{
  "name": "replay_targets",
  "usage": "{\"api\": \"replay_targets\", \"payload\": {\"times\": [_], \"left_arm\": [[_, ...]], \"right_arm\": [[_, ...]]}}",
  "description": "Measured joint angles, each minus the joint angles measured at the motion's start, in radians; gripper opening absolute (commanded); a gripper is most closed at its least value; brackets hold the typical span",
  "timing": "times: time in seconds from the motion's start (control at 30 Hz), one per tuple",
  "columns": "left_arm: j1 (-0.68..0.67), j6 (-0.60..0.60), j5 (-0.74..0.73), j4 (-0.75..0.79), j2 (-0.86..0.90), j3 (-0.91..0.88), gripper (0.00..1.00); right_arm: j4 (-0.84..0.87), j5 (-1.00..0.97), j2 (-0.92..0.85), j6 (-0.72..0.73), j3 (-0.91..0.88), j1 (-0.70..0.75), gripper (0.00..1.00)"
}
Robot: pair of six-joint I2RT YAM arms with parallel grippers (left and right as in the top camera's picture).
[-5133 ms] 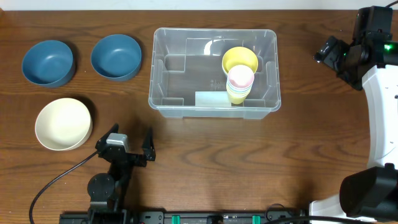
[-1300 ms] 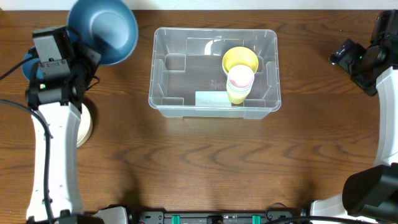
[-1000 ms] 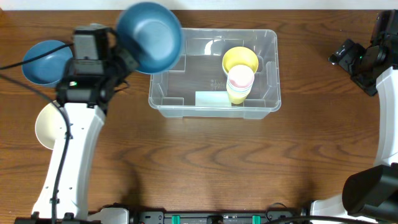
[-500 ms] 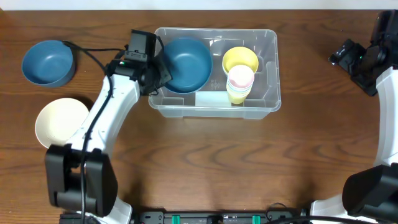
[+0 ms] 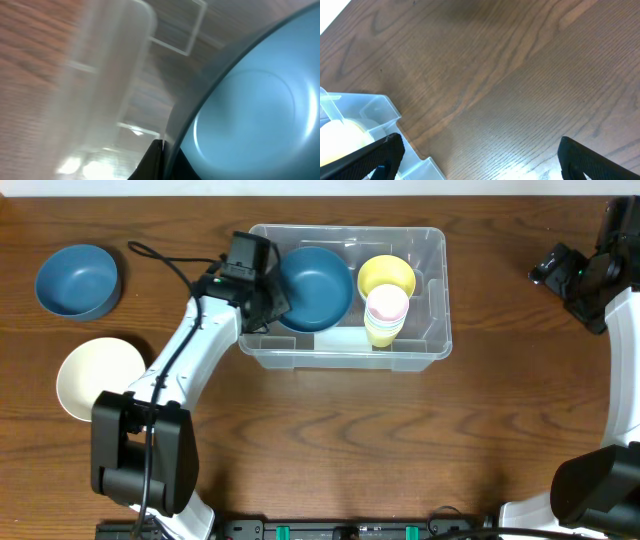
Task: Pack container
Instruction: 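Lift the blue bowl with the left gripper into the container's left side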
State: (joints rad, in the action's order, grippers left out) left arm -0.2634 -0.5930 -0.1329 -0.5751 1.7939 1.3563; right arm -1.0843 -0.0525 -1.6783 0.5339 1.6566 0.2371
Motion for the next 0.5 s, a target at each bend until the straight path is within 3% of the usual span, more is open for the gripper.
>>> {"api": "replay_targets", "payload": {"times": [0.5], "left_arm": [[-0.022,0.014,0.006,0.019,0.008,0.0,0.06]], "right_arm": [[0.0,0.0,0.0,0.0,0.0,0.0,0.99]]}}
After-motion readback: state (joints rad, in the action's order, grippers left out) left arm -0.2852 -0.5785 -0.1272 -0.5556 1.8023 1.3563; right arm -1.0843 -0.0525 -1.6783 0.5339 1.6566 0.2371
